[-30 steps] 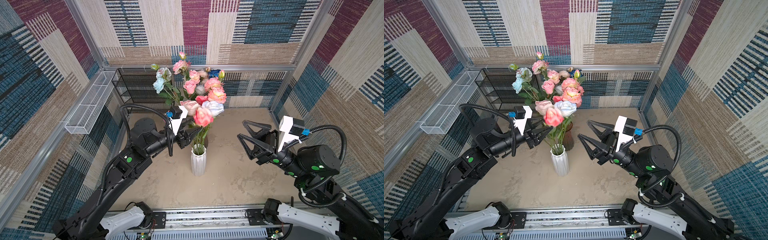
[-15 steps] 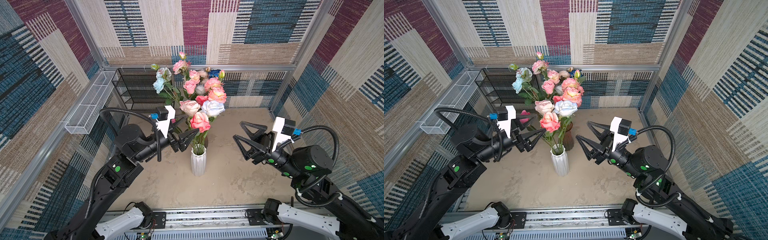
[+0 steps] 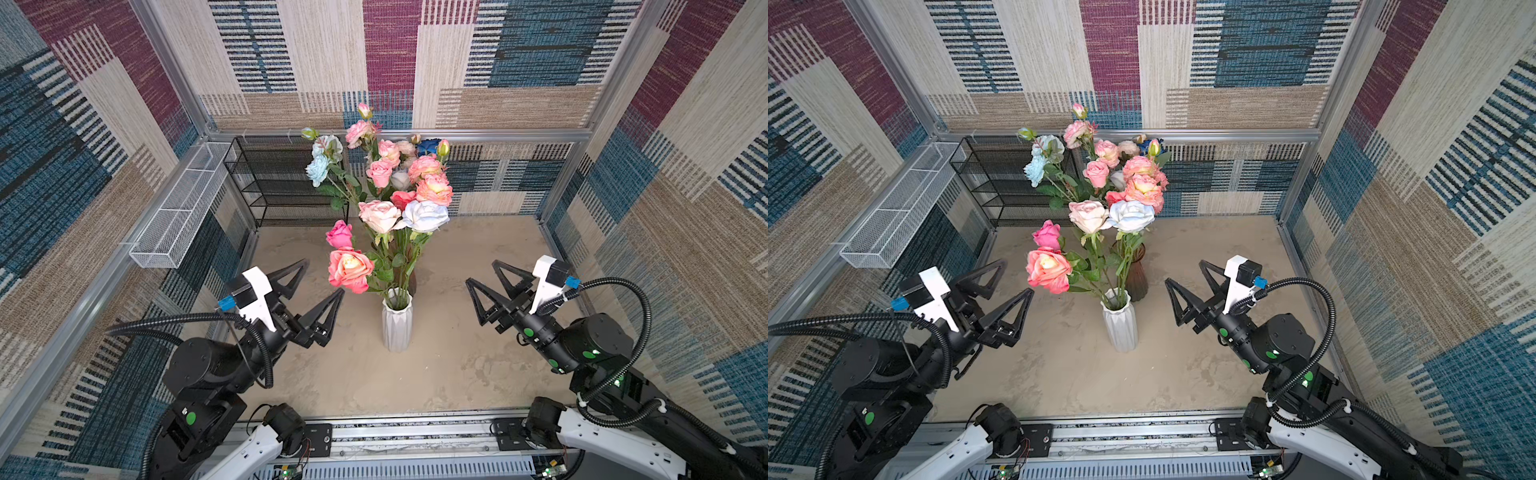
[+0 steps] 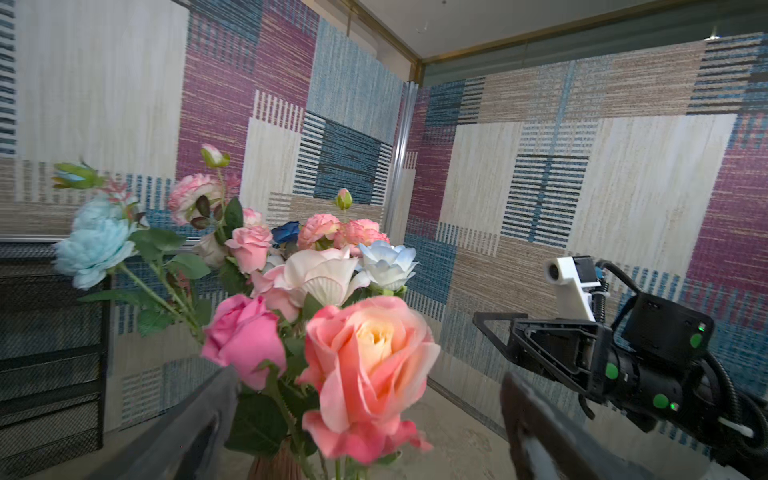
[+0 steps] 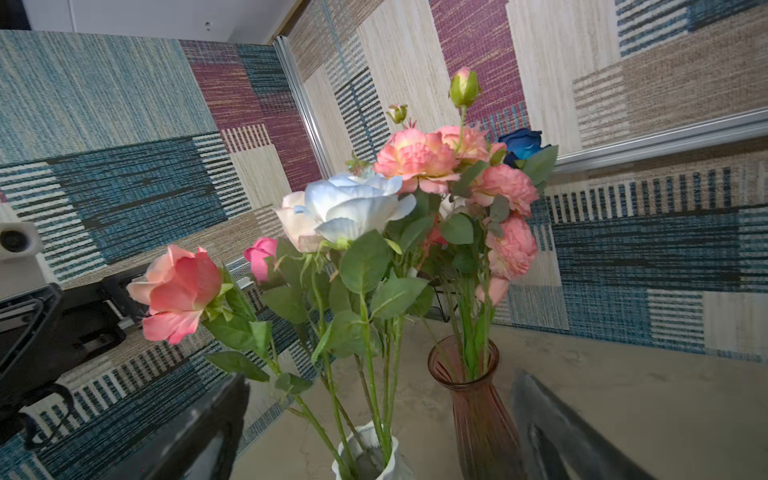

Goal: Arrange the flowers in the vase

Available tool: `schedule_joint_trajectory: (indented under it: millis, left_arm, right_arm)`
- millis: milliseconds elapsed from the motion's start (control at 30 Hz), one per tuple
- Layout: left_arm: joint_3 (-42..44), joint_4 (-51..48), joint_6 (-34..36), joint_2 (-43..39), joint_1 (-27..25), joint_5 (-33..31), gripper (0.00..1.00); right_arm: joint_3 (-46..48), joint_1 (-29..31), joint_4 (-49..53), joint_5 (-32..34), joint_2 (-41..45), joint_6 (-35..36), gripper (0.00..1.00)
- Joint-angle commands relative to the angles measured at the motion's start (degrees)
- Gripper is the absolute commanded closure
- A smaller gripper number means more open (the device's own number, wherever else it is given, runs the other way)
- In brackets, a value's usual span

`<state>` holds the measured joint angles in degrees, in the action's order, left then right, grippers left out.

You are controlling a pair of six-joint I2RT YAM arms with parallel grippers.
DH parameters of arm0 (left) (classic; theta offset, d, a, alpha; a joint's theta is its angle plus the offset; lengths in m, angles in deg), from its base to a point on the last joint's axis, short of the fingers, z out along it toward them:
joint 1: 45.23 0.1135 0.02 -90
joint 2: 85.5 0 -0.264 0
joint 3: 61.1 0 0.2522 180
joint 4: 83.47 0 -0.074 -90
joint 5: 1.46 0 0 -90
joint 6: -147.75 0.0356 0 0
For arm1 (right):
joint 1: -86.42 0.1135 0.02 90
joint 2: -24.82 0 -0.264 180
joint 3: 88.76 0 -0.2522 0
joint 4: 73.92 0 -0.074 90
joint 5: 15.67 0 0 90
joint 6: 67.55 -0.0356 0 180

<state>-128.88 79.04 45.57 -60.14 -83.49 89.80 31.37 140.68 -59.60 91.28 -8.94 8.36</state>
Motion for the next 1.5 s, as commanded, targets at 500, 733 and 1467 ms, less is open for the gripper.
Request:
schedule_joint_trajectory:
  millis: [500, 733, 1467]
  left_arm:
    - [13.0, -9.9, -8.4, -5.9, 0.1, -30.0, 0.0]
    - [15.6, -3.0, -4.1, 6.5, 0.3, -43.1, 0.0]
    - [23.2, 36.8, 14.8, 52.7, 34.2, -26.6, 0.01]
  right_arm:
    - [4.5, -4.1, 5.5, 12.5, -10.3, -7.2, 0.0]
    - [8.0, -17.0, 1.1, 5.2, -14.2, -9.3, 0.0]
    - [10.0, -27.8, -3.1, 7.1, -18.3, -10.9, 0.0]
